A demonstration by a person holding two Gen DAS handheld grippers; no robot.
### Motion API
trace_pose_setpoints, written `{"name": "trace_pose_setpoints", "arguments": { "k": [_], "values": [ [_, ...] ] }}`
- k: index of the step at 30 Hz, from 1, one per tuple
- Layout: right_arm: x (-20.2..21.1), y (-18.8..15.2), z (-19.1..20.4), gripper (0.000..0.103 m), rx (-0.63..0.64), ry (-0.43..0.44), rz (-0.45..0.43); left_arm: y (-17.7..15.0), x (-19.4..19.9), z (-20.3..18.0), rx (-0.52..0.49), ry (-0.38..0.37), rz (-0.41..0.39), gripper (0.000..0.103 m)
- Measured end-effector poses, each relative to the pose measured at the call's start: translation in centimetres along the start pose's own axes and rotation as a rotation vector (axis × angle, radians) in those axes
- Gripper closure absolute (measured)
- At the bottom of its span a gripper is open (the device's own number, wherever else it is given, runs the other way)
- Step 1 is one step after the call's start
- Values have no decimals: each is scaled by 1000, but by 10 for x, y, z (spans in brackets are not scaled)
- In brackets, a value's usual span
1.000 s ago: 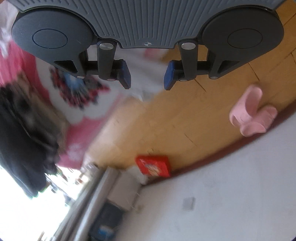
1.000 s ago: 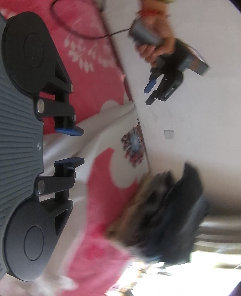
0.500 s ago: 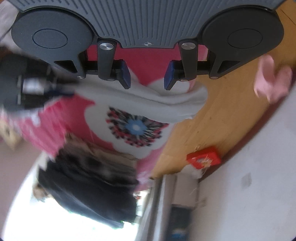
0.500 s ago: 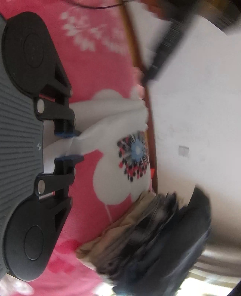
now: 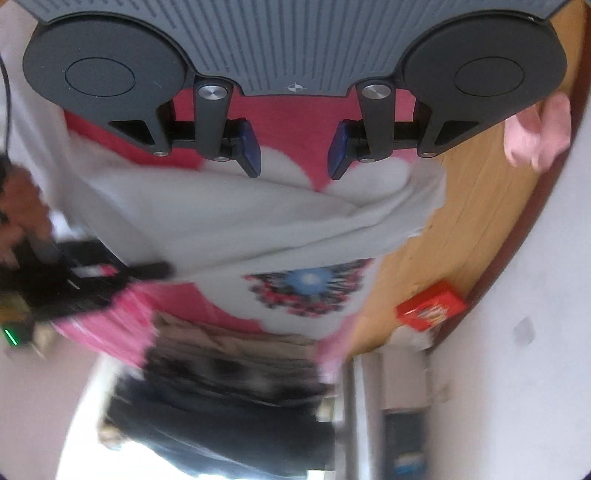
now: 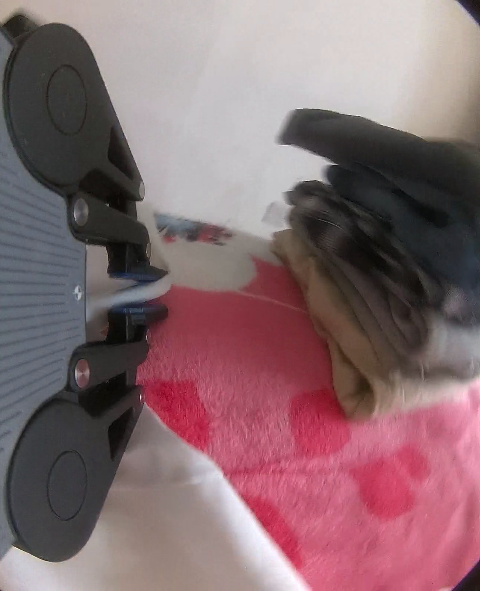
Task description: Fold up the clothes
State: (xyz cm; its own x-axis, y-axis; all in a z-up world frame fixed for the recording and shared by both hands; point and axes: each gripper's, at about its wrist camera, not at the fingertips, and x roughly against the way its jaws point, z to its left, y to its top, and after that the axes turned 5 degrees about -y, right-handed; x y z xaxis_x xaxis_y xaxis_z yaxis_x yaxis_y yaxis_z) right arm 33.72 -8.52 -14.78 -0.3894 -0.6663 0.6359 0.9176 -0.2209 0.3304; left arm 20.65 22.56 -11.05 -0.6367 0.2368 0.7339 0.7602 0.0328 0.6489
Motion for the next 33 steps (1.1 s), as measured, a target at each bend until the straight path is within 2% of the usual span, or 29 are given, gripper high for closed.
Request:
{"name": "trace_pose_setpoints", "arguments": {
  "k": [5, 7, 16, 19, 23, 28, 29, 32, 33],
  "values": [
    [20, -5, 12, 82, 104, -46, -64, 8, -2, 52, 242, 118, -58, 63],
    [20, -8, 21, 82, 174, -63, -65, 10, -5, 66, 282, 161, -69, 63],
    [20, -22, 63, 81, 484, -135, -70, 27, -7, 46, 56, 119, -100, 62],
    [25, -20, 60, 79, 475, -143, -85, 31, -14, 29, -44, 93, -87, 58],
    [40, -12, 46, 77, 417, -143, -122, 35, -33, 17, -86, 102, -63, 57],
    [53, -6, 34, 73, 395, -148, -131, 41, -52, 23, -34, 153, -38, 59],
    [55, -5, 32, 73, 391, -149, -133, 42, -55, 27, -12, 162, -35, 62],
    [62, -1, 25, 72, 383, -152, -138, 44, -60, 35, 51, 182, -32, 78],
    [58, -3, 30, 72, 411, -155, -134, 44, -60, 37, 69, 187, -32, 92]
  ]
}}
